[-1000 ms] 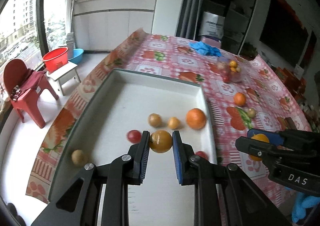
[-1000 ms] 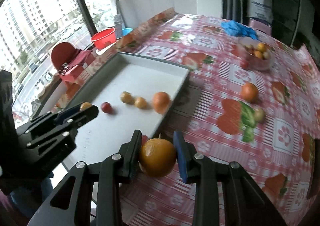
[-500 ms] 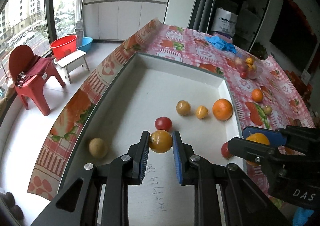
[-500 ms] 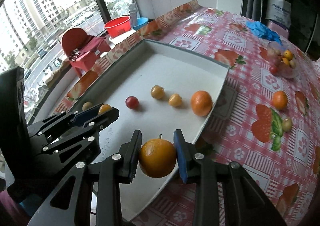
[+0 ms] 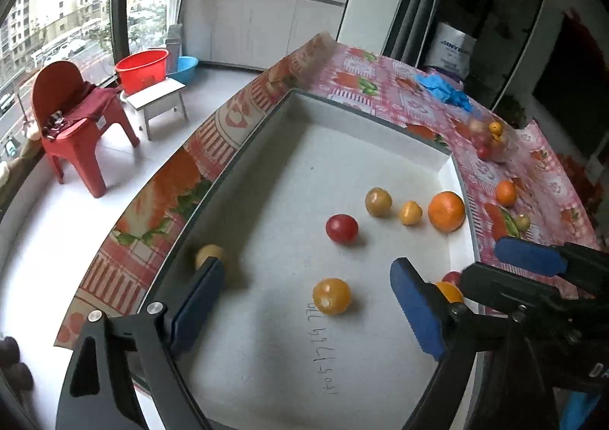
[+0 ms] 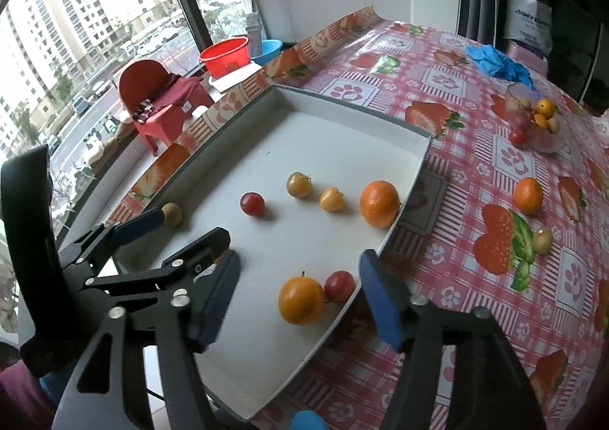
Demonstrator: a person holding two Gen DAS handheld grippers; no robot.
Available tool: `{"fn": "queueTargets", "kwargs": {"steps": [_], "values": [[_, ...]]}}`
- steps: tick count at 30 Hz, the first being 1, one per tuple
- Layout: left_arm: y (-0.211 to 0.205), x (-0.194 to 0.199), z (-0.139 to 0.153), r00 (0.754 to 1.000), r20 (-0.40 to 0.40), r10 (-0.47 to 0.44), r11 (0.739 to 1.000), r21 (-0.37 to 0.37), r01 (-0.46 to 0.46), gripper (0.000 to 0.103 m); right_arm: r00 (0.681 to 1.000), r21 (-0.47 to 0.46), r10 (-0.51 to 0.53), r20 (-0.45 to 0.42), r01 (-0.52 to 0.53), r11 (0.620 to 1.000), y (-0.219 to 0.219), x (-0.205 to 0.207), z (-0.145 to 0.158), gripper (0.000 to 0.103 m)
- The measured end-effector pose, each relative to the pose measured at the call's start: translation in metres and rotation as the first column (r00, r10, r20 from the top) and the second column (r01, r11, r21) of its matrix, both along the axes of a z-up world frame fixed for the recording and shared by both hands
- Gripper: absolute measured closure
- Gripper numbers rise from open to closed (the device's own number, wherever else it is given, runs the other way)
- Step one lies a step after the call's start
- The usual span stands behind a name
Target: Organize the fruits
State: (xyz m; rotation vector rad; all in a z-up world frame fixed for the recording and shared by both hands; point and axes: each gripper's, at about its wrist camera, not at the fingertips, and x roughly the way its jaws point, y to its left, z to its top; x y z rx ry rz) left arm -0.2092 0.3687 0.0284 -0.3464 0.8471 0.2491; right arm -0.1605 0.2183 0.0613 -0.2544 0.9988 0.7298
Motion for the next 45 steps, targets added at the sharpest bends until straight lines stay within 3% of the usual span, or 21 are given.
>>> {"fn": "queueTargets", "kwargs": {"steps": [7, 12, 26, 40, 45], "values": [[-0.010, 0.002, 0.006, 1.000, -0.016, -0.018, 1.000, -0.006, 0.018, 0.013, 0.998, 0.040, -0.062, 0.010, 0.062, 0.997, -0.027, 0.012, 0.010, 0.020], [-0.023, 0.008, 0.019, 0.999, -0.013, -0.042, 0.999, -0.014, 0.042, 0.013, 0.985, 0.069, -0.167, 0.043, 0.164, 0.984, -0.054, 0.028, 0.018, 0.000], [-0.100, 0.027, 0.089, 0.978, 0.085, -0.190, 0.982, 0.024, 0.189, 0.013, 0.935, 0.188, -0.352, 0.039, 0.339, 0.922, -0.150, 0.060, 0.044, 0.000], [-0.201, 0.057, 0.168, 0.904, 0.201, -0.376, 0.926, 0.110, 0.361, 0.013, 0.830, 0.264, -0.554, -0.058, 0.548, 0.794, -0.258, 0.093, 0.047, 0.000], [-0.211, 0.071, 0.186, 0.894, 0.242, -0.377, 0.926, 0.122, 0.358, 0.013, 0.819, 0.264, -0.572, -0.041, 0.561, 0.785, -0.276, 0.101, 0.050, 0.000]]}}
